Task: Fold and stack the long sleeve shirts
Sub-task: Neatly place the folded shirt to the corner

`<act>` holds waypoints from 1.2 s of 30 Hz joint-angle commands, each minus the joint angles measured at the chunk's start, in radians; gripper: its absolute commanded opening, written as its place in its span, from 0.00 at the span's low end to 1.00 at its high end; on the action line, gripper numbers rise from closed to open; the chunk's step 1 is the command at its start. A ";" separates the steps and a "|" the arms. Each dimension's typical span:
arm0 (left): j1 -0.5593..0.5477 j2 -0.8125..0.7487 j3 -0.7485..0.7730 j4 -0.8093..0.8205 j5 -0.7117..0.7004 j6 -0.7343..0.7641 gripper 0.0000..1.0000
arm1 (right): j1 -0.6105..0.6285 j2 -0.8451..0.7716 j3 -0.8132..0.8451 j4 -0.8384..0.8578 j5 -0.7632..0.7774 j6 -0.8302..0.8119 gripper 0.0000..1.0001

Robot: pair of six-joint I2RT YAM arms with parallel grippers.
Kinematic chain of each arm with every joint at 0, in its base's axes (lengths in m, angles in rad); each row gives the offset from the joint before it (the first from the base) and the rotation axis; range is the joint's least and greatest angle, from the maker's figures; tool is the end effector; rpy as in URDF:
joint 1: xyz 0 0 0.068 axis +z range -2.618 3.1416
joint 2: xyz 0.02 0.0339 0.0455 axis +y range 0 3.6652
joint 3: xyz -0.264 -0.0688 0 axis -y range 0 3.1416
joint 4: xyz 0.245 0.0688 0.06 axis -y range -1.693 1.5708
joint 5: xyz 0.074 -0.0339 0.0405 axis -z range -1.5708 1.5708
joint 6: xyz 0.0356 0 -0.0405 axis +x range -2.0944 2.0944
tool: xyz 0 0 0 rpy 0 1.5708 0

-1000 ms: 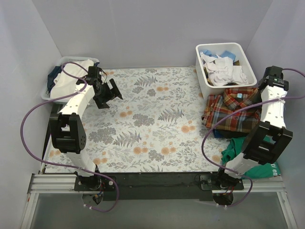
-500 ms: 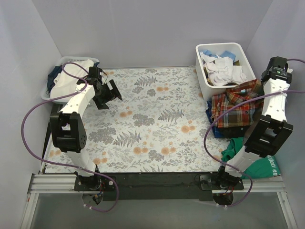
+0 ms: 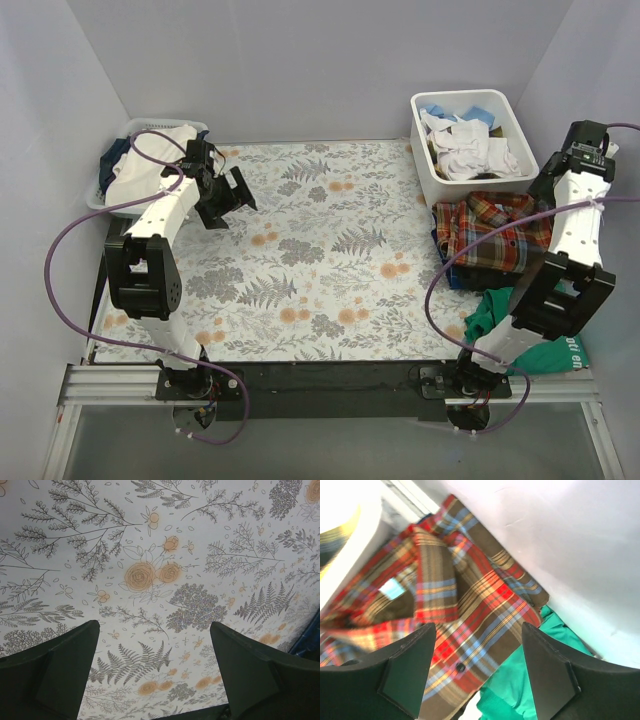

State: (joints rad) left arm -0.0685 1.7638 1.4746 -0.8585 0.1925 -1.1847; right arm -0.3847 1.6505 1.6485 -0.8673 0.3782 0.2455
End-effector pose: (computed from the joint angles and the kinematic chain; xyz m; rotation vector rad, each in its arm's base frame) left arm 0.3660 -0.0319 0.2609 -1.4608 2.4516 -0.5825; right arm 0.3243 -0.1455 0.3544 0.9108 2.2475 -0.5234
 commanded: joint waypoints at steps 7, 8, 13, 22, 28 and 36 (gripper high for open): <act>-0.040 -0.062 -0.008 0.088 0.025 0.068 0.98 | 0.375 -0.262 -0.197 0.123 -0.024 0.034 0.77; -0.048 -0.070 -0.004 0.093 0.027 0.072 0.98 | 0.385 -0.280 -0.219 0.157 -0.044 0.037 0.77; -0.079 -0.107 0.018 0.102 0.006 0.086 0.98 | 0.588 -0.359 -0.296 0.212 -0.093 -0.020 0.76; -0.168 -0.187 -0.019 0.160 -0.107 0.096 0.98 | 0.825 -0.334 -0.339 0.254 -0.105 -0.025 0.76; -0.205 -0.247 -0.068 0.222 -0.151 0.088 0.98 | 0.977 -0.282 -0.320 0.274 -0.091 -0.028 0.75; -0.220 -0.303 -0.149 0.272 -0.130 0.114 0.98 | 1.061 -0.230 -0.349 0.344 -0.171 0.001 0.74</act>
State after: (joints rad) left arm -0.2794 1.5295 1.3609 -0.6327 0.0731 -1.0958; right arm 0.6628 1.4185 1.3106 -0.6067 0.2550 0.2317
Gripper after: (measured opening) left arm 0.982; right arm 0.745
